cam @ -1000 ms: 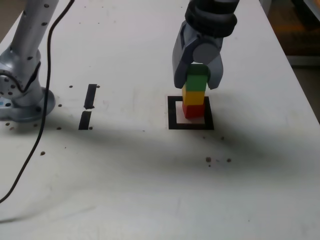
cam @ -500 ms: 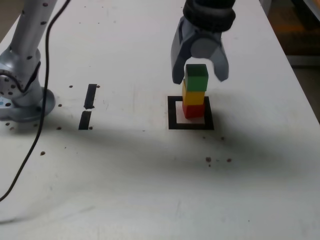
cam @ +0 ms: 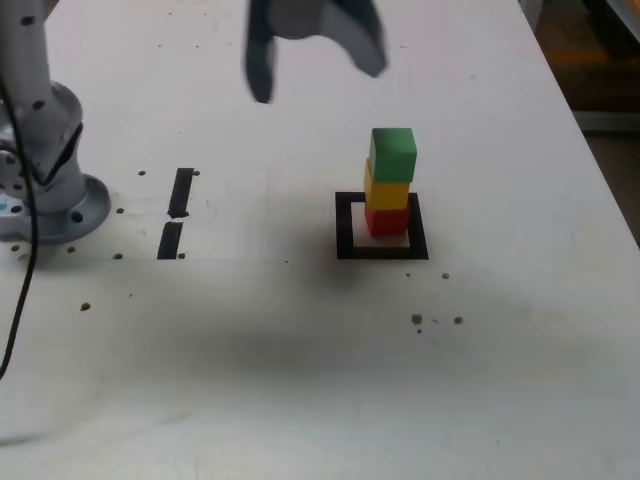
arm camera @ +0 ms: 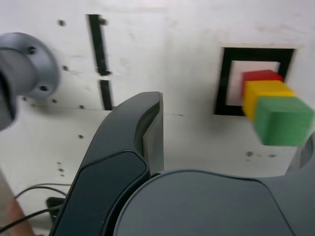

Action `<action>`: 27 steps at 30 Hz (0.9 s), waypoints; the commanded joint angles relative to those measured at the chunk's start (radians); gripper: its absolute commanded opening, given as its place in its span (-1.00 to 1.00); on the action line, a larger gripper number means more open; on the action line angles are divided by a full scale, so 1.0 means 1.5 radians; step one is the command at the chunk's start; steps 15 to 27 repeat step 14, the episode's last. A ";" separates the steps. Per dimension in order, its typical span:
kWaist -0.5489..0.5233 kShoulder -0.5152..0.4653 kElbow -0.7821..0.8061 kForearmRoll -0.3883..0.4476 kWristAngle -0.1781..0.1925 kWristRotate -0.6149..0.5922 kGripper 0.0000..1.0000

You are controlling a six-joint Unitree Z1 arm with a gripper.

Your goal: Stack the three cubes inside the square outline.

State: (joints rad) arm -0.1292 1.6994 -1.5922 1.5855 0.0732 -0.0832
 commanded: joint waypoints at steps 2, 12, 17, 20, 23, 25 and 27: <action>0.023 -0.149 0.104 -0.003 0.008 0.009 0.99; 0.081 -0.155 0.381 -0.166 -0.006 0.079 0.99; 0.080 -0.158 0.438 -0.223 -0.019 0.086 0.99; 0.080 -0.158 0.438 -0.223 -0.019 0.086 0.99; 0.080 -0.158 0.438 -0.223 -0.019 0.086 0.99; 0.080 -0.158 0.438 -0.223 -0.019 0.086 0.99; 0.080 -0.158 0.438 -0.223 -0.019 0.086 0.99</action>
